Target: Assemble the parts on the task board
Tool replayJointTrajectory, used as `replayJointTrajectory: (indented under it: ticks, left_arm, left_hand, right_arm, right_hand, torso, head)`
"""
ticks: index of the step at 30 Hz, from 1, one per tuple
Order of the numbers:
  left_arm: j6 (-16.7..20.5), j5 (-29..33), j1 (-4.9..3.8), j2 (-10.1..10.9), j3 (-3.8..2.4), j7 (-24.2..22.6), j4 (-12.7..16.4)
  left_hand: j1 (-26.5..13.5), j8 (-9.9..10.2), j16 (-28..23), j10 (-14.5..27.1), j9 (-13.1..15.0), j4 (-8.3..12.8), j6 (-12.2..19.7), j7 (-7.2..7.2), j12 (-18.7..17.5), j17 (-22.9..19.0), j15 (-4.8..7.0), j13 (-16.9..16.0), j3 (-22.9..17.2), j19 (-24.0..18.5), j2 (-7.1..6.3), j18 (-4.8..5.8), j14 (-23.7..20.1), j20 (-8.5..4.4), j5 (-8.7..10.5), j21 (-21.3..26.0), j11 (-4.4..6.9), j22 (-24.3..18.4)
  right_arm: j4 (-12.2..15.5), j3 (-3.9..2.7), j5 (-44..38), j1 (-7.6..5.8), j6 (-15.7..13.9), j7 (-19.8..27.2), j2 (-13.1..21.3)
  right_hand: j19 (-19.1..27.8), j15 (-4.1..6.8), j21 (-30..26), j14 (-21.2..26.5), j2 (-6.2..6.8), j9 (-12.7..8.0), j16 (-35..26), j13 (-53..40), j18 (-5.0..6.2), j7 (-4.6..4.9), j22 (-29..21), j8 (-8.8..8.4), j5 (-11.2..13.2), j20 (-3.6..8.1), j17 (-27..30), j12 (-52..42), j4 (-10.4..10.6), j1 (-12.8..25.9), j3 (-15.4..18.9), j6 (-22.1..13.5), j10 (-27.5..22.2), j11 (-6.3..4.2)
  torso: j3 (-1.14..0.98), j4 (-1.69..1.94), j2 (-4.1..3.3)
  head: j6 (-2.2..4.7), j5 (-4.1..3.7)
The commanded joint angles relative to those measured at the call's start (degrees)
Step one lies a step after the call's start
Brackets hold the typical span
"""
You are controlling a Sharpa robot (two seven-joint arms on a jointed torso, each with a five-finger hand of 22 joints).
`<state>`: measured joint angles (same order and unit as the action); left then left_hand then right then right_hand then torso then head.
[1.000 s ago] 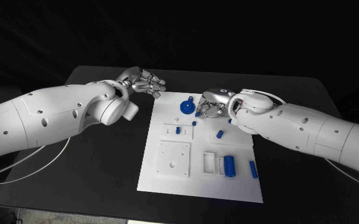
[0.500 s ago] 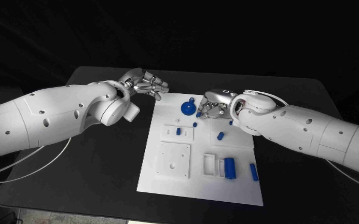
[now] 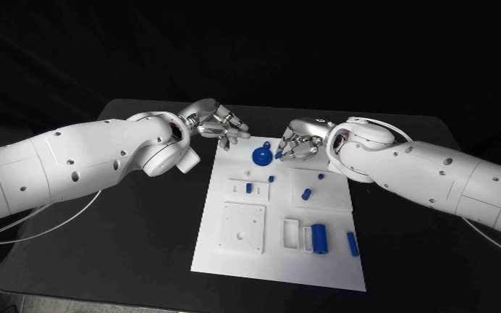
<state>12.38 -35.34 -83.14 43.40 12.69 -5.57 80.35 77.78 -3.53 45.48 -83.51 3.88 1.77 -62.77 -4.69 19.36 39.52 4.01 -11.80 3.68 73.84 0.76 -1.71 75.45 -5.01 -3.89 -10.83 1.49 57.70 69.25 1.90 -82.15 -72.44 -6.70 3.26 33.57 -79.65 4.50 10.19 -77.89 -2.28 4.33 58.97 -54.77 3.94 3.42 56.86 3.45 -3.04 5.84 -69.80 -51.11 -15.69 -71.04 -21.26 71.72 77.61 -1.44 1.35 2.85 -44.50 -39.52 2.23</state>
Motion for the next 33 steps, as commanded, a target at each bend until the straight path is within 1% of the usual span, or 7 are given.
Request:
replayJointTrajectory:
  ticks: [1,5,7,13,21,27,33]
  left_arm:
    - [-3.21,-6.85,-0.31,-0.57,-0.05,1.21,0.20]
    - [-3.75,-6.87,-0.58,-1.36,-0.03,4.44,0.53]
    - [-3.69,-5.70,-0.64,-1.69,0.04,6.10,0.65]
    - [-4.57,2.06,-0.73,-3.24,0.38,14.90,0.77]
    - [-5.99,6.54,-0.74,-4.41,0.58,22.45,0.44]
    - [-6.36,4.79,-0.74,-4.79,0.80,25.23,0.23]
    - [-7.16,3.20,-0.73,-5.53,1.08,26.73,0.30]
  left_hand:
    - [-2.39,-0.09,2.86,1.90,0.07,-2.00,-0.57,0.18,4.29,-0.14,0.23,-4.05,0.39,-0.38,0.17,0.84,-0.46,-0.47,0.55,-1.57,0.10,2.64]
    - [-7.32,-0.43,4.09,2.05,0.30,-5.52,-2.07,0.54,5.82,-0.71,0.38,-5.59,1.57,-0.34,0.51,0.69,-0.19,-0.60,1.06,-2.31,0.02,3.94]
    - [-8.20,-0.47,4.27,1.96,0.38,-6.26,-2.77,0.82,5.93,-0.83,0.51,-5.76,1.68,-0.23,0.62,0.69,-0.06,-0.71,1.11,-2.49,0.17,4.20]
    - [-13.54,-0.38,3.69,2.28,0.85,-10.32,-5.46,1.65,5.20,-1.80,0.57,-5.74,2.61,-0.59,1.52,0.89,-0.34,-0.86,1.14,-2.43,0.29,4.70]
    - [-16.78,-0.21,1.13,2.51,0.75,-12.40,-5.26,1.44,2.57,-4.14,0.08,-4.57,6.23,-1.19,2.01,0.90,-0.57,-0.41,1.14,-0.95,-0.18,3.85]
    - [-16.33,-0.15,-0.36,1.94,0.62,-13.44,-4.93,1.26,0.12,-5.88,-0.23,-3.54,9.18,-0.79,2.63,0.80,-0.41,-0.02,1.15,1.10,-0.52,2.21]
    - [-15.87,-0.39,-0.94,1.74,0.77,-13.32,-5.65,1.44,-0.88,-6.47,-0.29,-3.21,9.46,-0.40,2.91,0.86,-0.50,0.01,1.14,2.01,-0.47,1.54]
  right_arm:
    - [0.82,-0.14,3.09,-0.22,3.46,-0.29,0.27]
    - [2.02,-0.24,3.73,-0.36,4.11,-0.73,0.59]
    - [2.40,-0.27,3.84,-0.38,4.16,-0.94,0.65]
    - [3.90,-0.33,3.52,-0.43,2.90,-2.42,0.96]
    - [5.71,-0.62,2.73,-0.43,0.60,-4.24,1.48]
    - [6.58,-0.90,2.50,-0.43,0.04,-4.75,1.76]
    - [7.02,-1.03,2.45,-0.43,-0.08,-5.06,1.66]
  right_hand:
    - [0.20,0.33,-0.36,0.01,-0.43,1.70,0.18,-0.08,-0.23,-0.19,0.09,0.24,0.16,0.08,-0.08,0.25,0.13,0.10,-0.10,0.61,-0.04,-0.10]
    - [0.24,0.31,-0.40,0.05,-0.49,1.78,0.15,-0.13,-0.22,-0.17,0.12,0.24,0.15,0.05,-0.09,0.26,0.14,0.10,-0.04,0.54,-0.10,-0.07]
    - [0.23,0.30,-0.40,0.05,-0.47,1.82,0.16,-0.20,-0.21,-0.17,0.15,0.25,0.13,0.04,-0.10,0.20,0.10,0.07,-0.01,0.54,-0.10,-0.08]
    - [0.16,0.30,-0.37,-0.02,-0.51,1.91,0.24,-0.19,-0.14,-0.16,0.24,0.24,0.09,0.03,-0.14,0.24,0.06,0.03,-0.13,0.50,-0.11,-0.08]
    - [0.08,0.32,-0.34,-0.14,-0.34,2.11,0.26,-0.25,-0.05,-0.19,0.42,0.23,0.08,0.01,-0.12,0.17,0.03,0.20,-0.55,0.53,0.03,-0.12]
    - [0.08,0.32,-0.34,-0.14,-0.34,2.11,0.26,-0.25,-0.05,-0.19,0.42,0.23,0.08,0.01,-0.12,0.17,0.03,0.20,-0.55,0.53,0.03,-0.12]
    - [0.03,0.33,-0.35,-0.21,-0.21,2.21,0.27,-0.18,-0.04,-0.20,0.50,0.24,0.06,0.01,-0.10,0.26,0.05,0.27,-0.72,0.57,0.07,-0.14]
  torso:
    - [-0.21,-0.19,0.91]
    - [-0.41,-0.32,1.31]
    - [-0.53,-0.39,1.46]
    - [-0.84,-0.76,2.02]
    - [-1.16,-1.13,2.46]
    - [-1.37,-1.27,2.55]
    - [-1.21,-1.14,2.42]
  head:
    - [0.03,0.17]
    - [0.07,0.16]
    - [0.08,0.13]
    - [-0.11,0.18]
    - [-0.20,-0.11]
    - [-0.27,-0.25]
    - [-0.17,-0.46]
